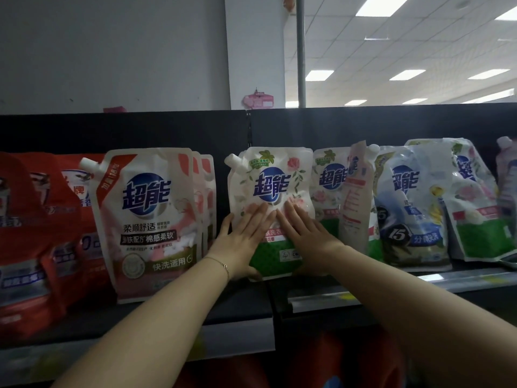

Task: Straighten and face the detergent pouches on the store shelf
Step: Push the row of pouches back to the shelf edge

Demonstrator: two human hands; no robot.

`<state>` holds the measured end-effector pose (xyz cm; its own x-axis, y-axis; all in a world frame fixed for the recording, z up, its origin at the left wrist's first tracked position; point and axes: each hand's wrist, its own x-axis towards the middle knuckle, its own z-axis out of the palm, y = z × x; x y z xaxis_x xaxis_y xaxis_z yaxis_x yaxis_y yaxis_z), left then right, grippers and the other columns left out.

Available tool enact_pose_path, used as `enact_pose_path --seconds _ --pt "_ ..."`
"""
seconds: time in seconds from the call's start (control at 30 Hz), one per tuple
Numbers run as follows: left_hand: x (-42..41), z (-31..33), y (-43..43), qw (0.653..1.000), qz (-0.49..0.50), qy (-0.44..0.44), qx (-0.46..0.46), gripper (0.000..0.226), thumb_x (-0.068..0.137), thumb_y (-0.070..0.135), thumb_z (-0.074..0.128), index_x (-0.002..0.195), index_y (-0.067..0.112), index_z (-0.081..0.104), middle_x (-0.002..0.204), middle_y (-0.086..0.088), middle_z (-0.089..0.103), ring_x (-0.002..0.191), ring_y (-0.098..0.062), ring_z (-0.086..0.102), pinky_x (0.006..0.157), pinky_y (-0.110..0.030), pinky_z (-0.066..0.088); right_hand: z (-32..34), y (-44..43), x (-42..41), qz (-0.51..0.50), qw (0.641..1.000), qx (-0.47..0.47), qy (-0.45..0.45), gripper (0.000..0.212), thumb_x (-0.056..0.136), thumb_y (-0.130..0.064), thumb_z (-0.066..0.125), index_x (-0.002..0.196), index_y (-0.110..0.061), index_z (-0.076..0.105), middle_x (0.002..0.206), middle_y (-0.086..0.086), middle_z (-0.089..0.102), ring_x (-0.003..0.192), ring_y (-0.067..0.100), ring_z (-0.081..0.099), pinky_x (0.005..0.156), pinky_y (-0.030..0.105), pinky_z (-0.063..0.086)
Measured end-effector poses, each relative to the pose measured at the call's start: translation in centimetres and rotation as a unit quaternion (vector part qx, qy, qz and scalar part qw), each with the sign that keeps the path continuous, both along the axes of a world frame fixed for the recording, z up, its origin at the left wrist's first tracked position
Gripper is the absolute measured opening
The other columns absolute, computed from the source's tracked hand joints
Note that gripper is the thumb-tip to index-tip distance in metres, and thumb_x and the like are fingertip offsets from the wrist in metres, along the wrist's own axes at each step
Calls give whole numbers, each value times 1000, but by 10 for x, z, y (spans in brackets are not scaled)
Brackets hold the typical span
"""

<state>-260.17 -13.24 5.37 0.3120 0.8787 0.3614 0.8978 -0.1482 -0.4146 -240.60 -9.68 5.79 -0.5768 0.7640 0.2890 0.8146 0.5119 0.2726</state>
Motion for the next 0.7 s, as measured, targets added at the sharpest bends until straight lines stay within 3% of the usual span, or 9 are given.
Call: enact_pose_path --seconds 0.3,0.43,0.7 --pt "1 -9 15 999 22 -20 32 139 74 58 70 120 25 -57 133 2 -59 133 -22 -44 115 -49 -5 -4 11 -10 -21 999 -8 32 126 82 -31 73 129 -26 -44 139 2 -50 134 24 -39 117 45 1" --pt "1 -10 18 999 29 -18 39 138 73 58 70 125 24 -53 130 3 -58 133 -21 -41 116 -48 0 -4 12 -14 -33 998 -15 45 123 84 -22 71 129 -29 -44 143 2 -48 138 24 -35 118 43 4" --pt "5 -12 17 998 39 -28 44 134 71 55 73 135 23 -40 134 3 -54 137 -19 -36 117 -46 3 -15 13 -18 -52 996 -10 66 120 87 -26 69 129 -36 -42 147 0 -44 140 21 -33 118 40 1"
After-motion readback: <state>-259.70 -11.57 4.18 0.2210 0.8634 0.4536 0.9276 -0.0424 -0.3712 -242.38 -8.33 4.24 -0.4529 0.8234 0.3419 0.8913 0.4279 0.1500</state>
